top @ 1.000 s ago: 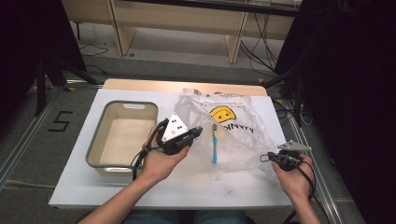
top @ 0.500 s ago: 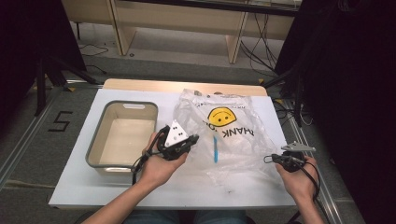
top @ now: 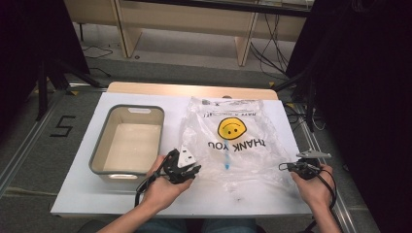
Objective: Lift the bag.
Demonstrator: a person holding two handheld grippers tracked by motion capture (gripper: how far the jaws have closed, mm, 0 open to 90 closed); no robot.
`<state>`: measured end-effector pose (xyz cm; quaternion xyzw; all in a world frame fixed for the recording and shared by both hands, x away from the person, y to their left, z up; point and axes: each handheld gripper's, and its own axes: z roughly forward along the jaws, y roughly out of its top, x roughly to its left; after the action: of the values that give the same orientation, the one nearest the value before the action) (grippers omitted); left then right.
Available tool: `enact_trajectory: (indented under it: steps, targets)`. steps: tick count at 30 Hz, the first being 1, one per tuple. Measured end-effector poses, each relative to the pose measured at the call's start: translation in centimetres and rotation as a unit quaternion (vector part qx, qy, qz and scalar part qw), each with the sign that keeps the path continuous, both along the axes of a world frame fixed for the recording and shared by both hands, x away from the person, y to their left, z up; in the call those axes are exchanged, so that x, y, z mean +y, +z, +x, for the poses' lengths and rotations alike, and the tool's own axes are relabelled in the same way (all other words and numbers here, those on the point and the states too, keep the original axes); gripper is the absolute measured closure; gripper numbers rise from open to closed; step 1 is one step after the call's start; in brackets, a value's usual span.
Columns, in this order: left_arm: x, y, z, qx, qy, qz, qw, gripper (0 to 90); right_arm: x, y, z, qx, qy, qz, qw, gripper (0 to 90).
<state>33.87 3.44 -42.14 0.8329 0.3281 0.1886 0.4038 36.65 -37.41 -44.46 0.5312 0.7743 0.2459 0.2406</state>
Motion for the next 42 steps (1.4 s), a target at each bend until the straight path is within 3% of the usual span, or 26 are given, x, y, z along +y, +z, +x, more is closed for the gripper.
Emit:
enact_trajectory:
  steps: [5,6,8,12,14,16,18,21,24,25,26,27,31,33,36,37,38,39,40,41,42]
  targets:
    - [0.7,1.2,-0.9,-0.016,0.026,0.000,0.9995,46.1,-0.1,-0.1,0.1,0.004,-0.001,-0.004,1.0000,90.0]
    - [0.7,1.3,-1.0,-0.020,0.028,0.001,0.9994,46.1,-0.1,-0.1,0.1,0.004,-0.001,-0.004,1.0000,90.0]
    - [0.7,1.3,-1.0,-0.015,0.030,0.005,0.9994,36.4,-0.1,-0.1,0.1,0.004,-0.001,-0.005,1.0000,90.0]
    - [0.3,-0.2,-1.1,0.028,0.013,0.049,0.9983,34.3,-0.1,-0.1,0.1,0.004,-0.001,-0.004,1.0000,90.0]
    - [0.1,-1.3,-1.0,0.058,0.009,0.082,0.9950,32.7,-0.1,-0.1,0.1,0.003,0.000,-0.003,1.0000,90.0]
    - [-0.1,-2.4,-1.0,0.074,0.008,0.109,0.9912,32.7,-0.1,-0.1,0.0,0.003,0.000,-0.003,1.0000,90.0]
    - [-0.3,-3.5,-1.0,0.099,0.003,0.132,0.9863,33.2,0.0,-0.1,0.0,0.004,0.000,-0.003,1.0000,90.0]
    - [-0.4,-4.4,-1.0,0.139,-0.001,0.144,0.9796,34.7,0.1,-0.1,0.0,0.002,0.003,-0.001,1.0000,90.0]
    - [-0.2,-4.7,-0.9,0.158,0.002,0.152,0.9756,34.6,0.1,-0.1,0.0,0.003,0.004,-0.001,1.0000,90.0]
    - [-0.1,-4.8,-1.0,0.171,0.002,0.156,0.9728,34.2,0.1,-0.1,0.0,0.003,0.006,-0.002,1.0000,90.0]
    - [-0.1,-4.8,-1.0,0.171,0.002,0.156,0.9728,34.2,0.1,-0.1,0.0,0.003,0.006,-0.002,1.0000,90.0]
    - [0.1,-4.9,-0.8,0.183,0.004,0.151,0.9715,34.7,0.2,-0.1,0.0,0.004,0.005,0.000,1.0000,90.0]
    - [0.4,-4.9,-0.4,0.200,0.012,0.136,0.9703,37.2,0.3,-0.1,0.0,0.004,0.007,-0.002,1.0000,90.0]
    - [0.6,-4.8,-0.1,0.202,0.015,0.140,0.9692,49.2,0.4,-0.1,0.0,0.004,0.006,0.002,1.0000,90.0]
    - [0.5,-4.7,0.0,0.202,0.013,0.148,0.9681,53.6,0.4,-0.1,0.0,0.004,0.008,0.004,1.0000,90.0]
    - [0.3,-4.6,-0.1,0.202,0.009,0.151,0.9677,61.8,0.4,-0.1,0.0,0.005,0.010,0.007,0.9999,90.0]
    - [0.1,-4.5,-0.1,0.200,0.003,0.155,0.9673,61.8,0.4,-0.1,0.0,0.005,0.010,0.007,0.9999,90.0]
    - [-0.1,-4.5,-0.2,0.200,-0.005,0.161,0.9665,70.5,0.5,-0.1,-0.1,0.006,0.011,0.012,0.9999,90.0]
    - [-0.3,-4.5,-0.3,0.198,-0.009,0.164,0.9663,70.5,0.5,-0.1,-0.1,0.006,0.011,0.012,0.9999,90.0]
    - [-0.4,-4.4,-0.4,0.200,-0.016,0.163,0.9660,80.8,0.6,-0.1,-0.1,0.008,0.014,0.015,0.9998,90.0]
    - [-0.5,-4.4,-0.4,0.200,-0.020,0.163,0.9660,80.8,0.6,-0.1,-0.1,0.008,0.014,0.015,0.9998,90.0]
